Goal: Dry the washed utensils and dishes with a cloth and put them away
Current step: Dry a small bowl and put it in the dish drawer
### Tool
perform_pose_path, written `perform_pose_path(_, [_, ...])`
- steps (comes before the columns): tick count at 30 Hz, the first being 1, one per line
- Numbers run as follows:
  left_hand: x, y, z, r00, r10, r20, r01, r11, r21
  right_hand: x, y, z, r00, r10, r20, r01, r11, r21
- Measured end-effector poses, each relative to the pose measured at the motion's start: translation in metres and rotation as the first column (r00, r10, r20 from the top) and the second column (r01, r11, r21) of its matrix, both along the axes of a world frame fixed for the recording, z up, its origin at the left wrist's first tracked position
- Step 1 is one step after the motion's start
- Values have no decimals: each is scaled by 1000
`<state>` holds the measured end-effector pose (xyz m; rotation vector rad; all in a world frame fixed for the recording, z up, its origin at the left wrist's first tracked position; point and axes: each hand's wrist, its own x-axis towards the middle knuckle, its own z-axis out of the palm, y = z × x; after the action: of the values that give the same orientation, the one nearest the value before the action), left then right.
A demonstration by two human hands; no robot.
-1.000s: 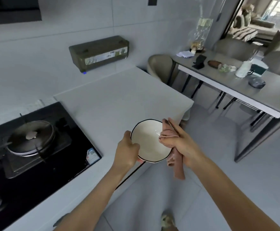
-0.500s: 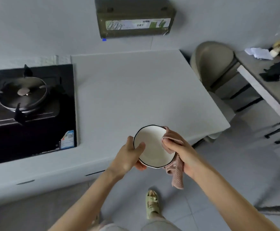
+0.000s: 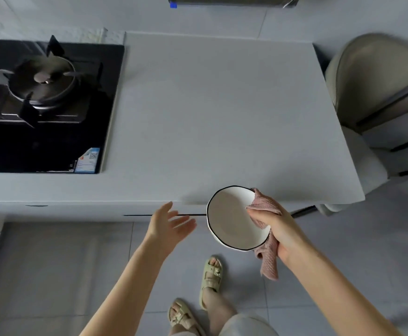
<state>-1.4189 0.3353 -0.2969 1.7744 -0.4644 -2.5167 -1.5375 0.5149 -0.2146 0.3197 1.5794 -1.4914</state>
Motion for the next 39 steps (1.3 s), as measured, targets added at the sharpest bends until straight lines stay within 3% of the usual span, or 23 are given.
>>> perform_pose_path(2, [-8,1,-23,995,98,9,-98,995,-9,0,6,-4,1000,-8,28,9,1000,-12])
perform_pose_path(4, [-25,-3,-32,965,251,-74,-248,968,45,2,9,-8,999,6,52,-5,1000,-15])
perform_pose_path(7, [-35,-7,-36,942,294,-164,-309,948,-75,5,16,-14,997,21,70,-21,1000,-1])
perform_pose_path(9, [-34,-9,-39,910,366,-196,-377,926,-22,9,21,-18,998,32,54,-31,999,-7])
perform_pose_path(13, [-29,8,-40,913,333,-234,-353,934,-47,18,33,-20,998,68,13,-68,998,-18])
perform_pose_path(23, [11,39,-39,982,183,-54,-189,970,-154,39,54,-20,997,29,-66,-29,1000,6])
perform_pose_path(28, [51,46,-31,996,49,68,-43,995,-86,45,54,-34,994,-12,-106,15,1000,27])
perform_pose_path(30, [68,45,-23,979,-146,143,152,988,-30,49,51,-42,991,-38,-126,42,998,35])
perform_pose_path(32, [83,45,-15,855,-451,257,477,878,-47,54,47,-50,988,-46,-150,55,997,53])
perform_pose_path(34, [98,48,-8,636,-657,405,745,660,-100,61,39,-59,988,-28,-151,39,997,69])
perform_pose_path(36, [109,51,-8,527,-701,480,837,526,-152,69,30,-69,990,-24,-139,37,995,96])
perform_pose_path(39, [123,56,-10,503,-737,452,847,525,-86,83,17,-88,990,-18,-138,40,987,156])
